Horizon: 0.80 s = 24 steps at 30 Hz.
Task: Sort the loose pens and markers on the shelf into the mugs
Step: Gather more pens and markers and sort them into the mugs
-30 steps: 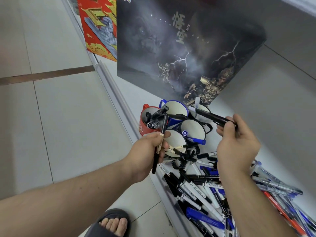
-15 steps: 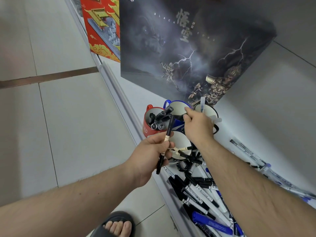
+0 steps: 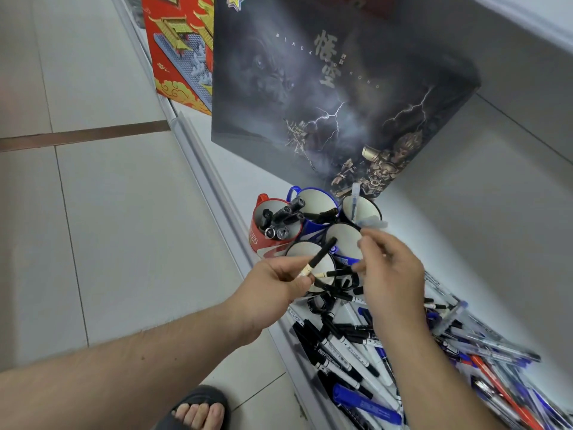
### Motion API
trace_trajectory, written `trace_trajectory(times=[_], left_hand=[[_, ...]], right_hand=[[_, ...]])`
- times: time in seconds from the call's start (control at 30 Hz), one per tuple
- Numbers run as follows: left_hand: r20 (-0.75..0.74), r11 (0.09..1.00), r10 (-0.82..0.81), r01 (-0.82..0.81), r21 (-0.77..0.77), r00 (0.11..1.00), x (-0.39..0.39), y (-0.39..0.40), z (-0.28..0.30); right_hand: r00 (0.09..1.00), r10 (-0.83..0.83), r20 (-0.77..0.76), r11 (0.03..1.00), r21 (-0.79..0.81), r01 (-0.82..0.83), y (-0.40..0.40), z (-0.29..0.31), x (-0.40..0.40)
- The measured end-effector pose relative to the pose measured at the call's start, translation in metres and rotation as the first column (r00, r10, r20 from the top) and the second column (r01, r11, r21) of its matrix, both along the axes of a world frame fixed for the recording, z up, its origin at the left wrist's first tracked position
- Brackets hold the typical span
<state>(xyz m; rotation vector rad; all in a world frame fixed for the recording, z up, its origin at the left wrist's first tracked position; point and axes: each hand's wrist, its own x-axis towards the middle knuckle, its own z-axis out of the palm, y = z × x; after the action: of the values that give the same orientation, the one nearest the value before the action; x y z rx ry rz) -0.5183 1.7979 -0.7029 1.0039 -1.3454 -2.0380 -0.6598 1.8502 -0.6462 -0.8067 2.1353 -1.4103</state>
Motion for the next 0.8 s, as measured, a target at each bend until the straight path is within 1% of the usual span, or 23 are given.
trace_trajectory(times=[0.07,0.13,0.2,0.27,0.3,0.33,0.37,0.4,0.47,0.5,0.57,0.67,0.73,0.8], left_hand=[[0.052,0.994,-0.067,0.071,-0.079,0.996,0.001,0.002,-0.003],[0.097,0.975,-0.135,0.150,-0.162,0.986,-0.002,0.007,-0.001],[0.162,0.948,-0.163,0.200,-0.246,0.973,-0.004,0.008,-0.003],[0.208,0.928,-0.160,0.219,-0.301,0.965,-0.007,0.008,-0.001],[0.240,0.921,-0.128,0.205,-0.332,0.962,-0.007,0.009,-0.001],[0.291,0.910,-0.061,0.173,-0.376,0.955,-0.008,0.007,-0.003],[0.346,0.897,0.029,0.129,-0.423,0.938,-0.007,0.005,-0.005],[0.372,0.898,0.115,0.063,-0.436,0.921,-0.006,0.003,-0.005],[0.350,0.915,0.229,-0.079,-0.396,0.908,-0.005,-0.001,-0.007],[0.349,0.924,0.252,-0.117,-0.365,0.902,-0.005,-0.001,-0.006],[0.382,0.939,0.252,-0.128,-0.320,0.889,-0.005,0.001,-0.009],[0.407,0.947,0.239,-0.119,-0.299,0.882,-0.007,0.002,-0.015],[0.399,0.944,0.241,-0.118,-0.308,0.885,-0.008,0.002,-0.014],[0.408,0.938,0.237,-0.098,-0.333,0.882,-0.008,0.000,-0.013]], right_hand=[[0.995,0.036,0.098,0.999,0.003,-0.036,0.013,-0.002,0.012],[0.990,0.056,0.127,0.998,-0.006,-0.056,0.025,-0.003,0.018],[0.994,0.079,0.078,0.996,0.024,-0.081,0.027,-0.010,0.023],[0.998,0.061,0.012,0.998,0.032,-0.062,0.032,-0.013,0.024],[1.000,0.019,-0.017,1.000,0.011,-0.019,0.035,-0.013,0.023],[0.998,-0.046,-0.046,0.999,-0.030,0.045,0.039,-0.012,0.020],[0.989,-0.128,-0.068,0.988,-0.094,0.121,0.043,-0.010,0.016],[0.974,-0.210,-0.079,0.967,-0.163,0.196,0.046,-0.010,0.012],[0.944,-0.325,-0.066,0.921,-0.249,0.299,0.050,-0.012,0.005],[0.939,-0.338,-0.062,0.915,-0.257,0.312,0.049,-0.015,0.003],[0.951,-0.298,-0.076,0.936,-0.218,0.276,0.042,-0.026,0.004],[0.976,-0.176,-0.129,0.983,-0.074,0.167,0.024,-0.046,0.010],[0.967,-0.040,-0.251,0.997,0.059,0.056,0.014,-0.059,0.012],[0.907,0.154,-0.392,0.975,0.207,-0.076,0.007,-0.068,0.013]])
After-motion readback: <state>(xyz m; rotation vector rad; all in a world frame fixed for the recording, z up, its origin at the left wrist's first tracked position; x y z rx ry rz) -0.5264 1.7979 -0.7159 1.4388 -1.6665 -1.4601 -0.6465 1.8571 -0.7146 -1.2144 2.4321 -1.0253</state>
